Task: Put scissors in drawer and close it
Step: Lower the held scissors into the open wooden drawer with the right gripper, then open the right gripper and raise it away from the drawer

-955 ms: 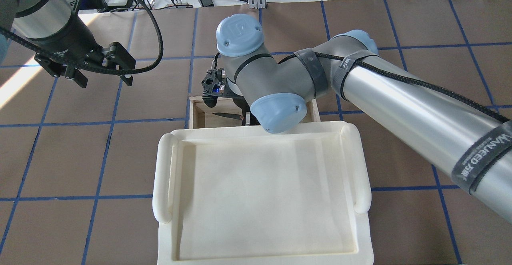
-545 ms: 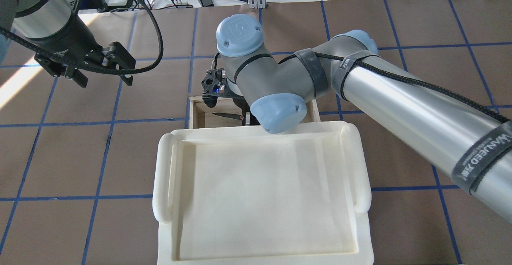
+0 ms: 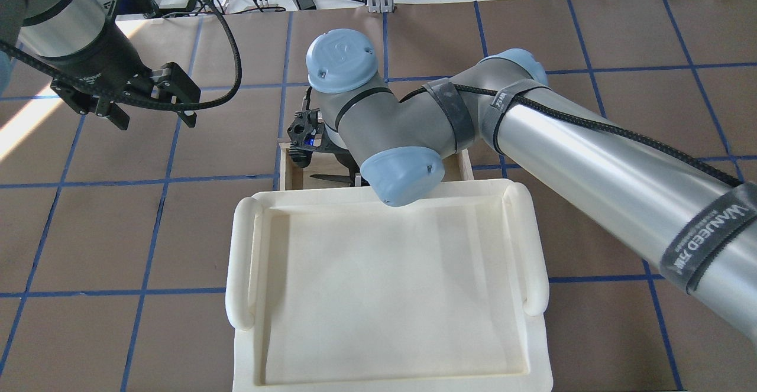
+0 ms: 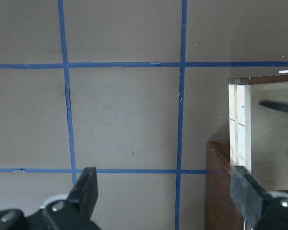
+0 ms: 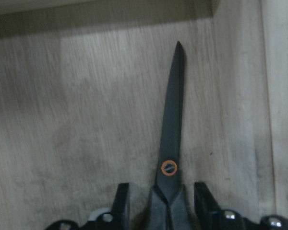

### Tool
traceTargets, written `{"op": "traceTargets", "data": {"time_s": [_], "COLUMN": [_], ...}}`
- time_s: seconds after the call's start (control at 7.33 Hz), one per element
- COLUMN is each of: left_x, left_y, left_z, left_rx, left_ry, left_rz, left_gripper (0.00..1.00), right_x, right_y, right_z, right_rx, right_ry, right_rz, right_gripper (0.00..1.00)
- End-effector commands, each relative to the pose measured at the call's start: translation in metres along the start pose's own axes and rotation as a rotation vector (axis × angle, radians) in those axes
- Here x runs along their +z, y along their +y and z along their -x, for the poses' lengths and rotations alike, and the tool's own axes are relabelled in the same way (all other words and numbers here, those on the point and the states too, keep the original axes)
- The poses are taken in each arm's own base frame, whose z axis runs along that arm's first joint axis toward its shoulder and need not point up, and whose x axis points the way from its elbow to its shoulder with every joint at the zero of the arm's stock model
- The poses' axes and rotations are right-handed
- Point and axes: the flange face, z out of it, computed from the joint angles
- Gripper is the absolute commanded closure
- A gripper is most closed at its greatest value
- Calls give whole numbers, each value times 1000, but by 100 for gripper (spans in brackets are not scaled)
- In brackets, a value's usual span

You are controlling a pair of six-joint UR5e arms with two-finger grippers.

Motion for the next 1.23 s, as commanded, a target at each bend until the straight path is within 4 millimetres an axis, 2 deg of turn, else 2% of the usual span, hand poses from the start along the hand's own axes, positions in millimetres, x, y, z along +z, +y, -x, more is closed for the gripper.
{"op": "traceTargets", "data": {"time_s": [0.0, 0.14, 0.41, 0.55, 0.68, 0.82, 0.95, 1.09], "left_x": [0, 0, 1, -1, -6, -3, 0, 12], "left_y": [1, 0, -1, 0, 2, 2, -2, -9], "left_z": [1, 1, 0, 2, 2, 1, 1, 3], "left_rx": [1, -1, 1, -1, -2, 1, -1, -2], "left_ry": [0, 1, 2, -2, -3, 0, 5, 1], "left_rz": [2, 1, 2, -4, 1, 4, 3, 28], "left_gripper": [0, 0, 0, 0, 0, 0, 0, 0], "right_x": [-5, -16, -51, -73, -93, -136, -192, -236], "right_y": [0, 3, 12, 20, 36, 60, 89, 125], "right_z": [1, 0, 5, 12, 6, -8, -18, -13], "right_rx": [-1, 4, 56, 69, 99, 147, 205, 270], "right_ry": [7, 22, 57, 60, 65, 71, 45, 42], "right_rz": [-4, -11, -35, -37, -38, -55, -111, -112], "right_gripper": [29, 23, 16, 12, 12, 12, 5, 3]}}
